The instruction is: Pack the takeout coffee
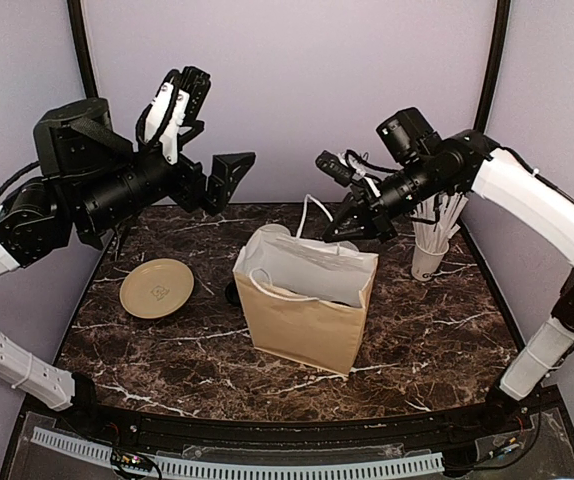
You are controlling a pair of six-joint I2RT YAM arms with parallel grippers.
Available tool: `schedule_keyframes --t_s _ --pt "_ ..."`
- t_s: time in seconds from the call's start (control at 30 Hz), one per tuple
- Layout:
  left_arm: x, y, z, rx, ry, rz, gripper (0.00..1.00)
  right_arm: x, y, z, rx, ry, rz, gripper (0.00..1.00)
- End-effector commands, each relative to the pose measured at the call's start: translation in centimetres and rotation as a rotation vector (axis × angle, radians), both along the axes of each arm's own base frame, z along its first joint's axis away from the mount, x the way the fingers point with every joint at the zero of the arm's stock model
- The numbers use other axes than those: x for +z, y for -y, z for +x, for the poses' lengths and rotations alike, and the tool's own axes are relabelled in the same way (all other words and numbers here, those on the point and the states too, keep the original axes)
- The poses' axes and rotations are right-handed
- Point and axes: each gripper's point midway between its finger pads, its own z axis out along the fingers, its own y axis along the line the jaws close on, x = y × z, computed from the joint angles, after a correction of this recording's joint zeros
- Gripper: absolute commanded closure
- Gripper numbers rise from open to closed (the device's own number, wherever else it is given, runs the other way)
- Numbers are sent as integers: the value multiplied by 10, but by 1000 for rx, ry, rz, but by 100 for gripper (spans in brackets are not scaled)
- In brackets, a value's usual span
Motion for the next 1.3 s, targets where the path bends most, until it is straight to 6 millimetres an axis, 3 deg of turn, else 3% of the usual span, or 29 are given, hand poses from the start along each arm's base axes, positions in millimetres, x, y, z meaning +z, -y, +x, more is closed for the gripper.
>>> schedule_keyframes --t_s 0.0,0.17,0.27,0.47,0.6,0.77,0.97,1.07,1.27 --pt "13 -20 1 56 47 -59 1 18 -7 -60 181 30 56 100" --pt "20 -30 4 96 81 -59 1 12 -18 -111 328 17 34 100" --pt "24 -35 3 108 98 -71 1 6 -25 -133 383 23 11 100" --pt "30 -41 0 106 118 -99 1 -6 -34 -160 462 27 -28 100" --pt "28 -43 0 106 115 -98 1 -9 -39 -167 485 34 -40 100" --pt "24 -42 0 106 115 -88 1 -2 -37 -150 441 66 -42 100" --pt "20 -39 2 108 122 -67 1 11 -22 -93 289 81 0 99" --pt "16 -35 4 108 121 -54 1 9 -16 -72 230 100 -3 81" --pt "6 -26 9 103 117 -22 1 6 -3 -30 101 121 -7 62"
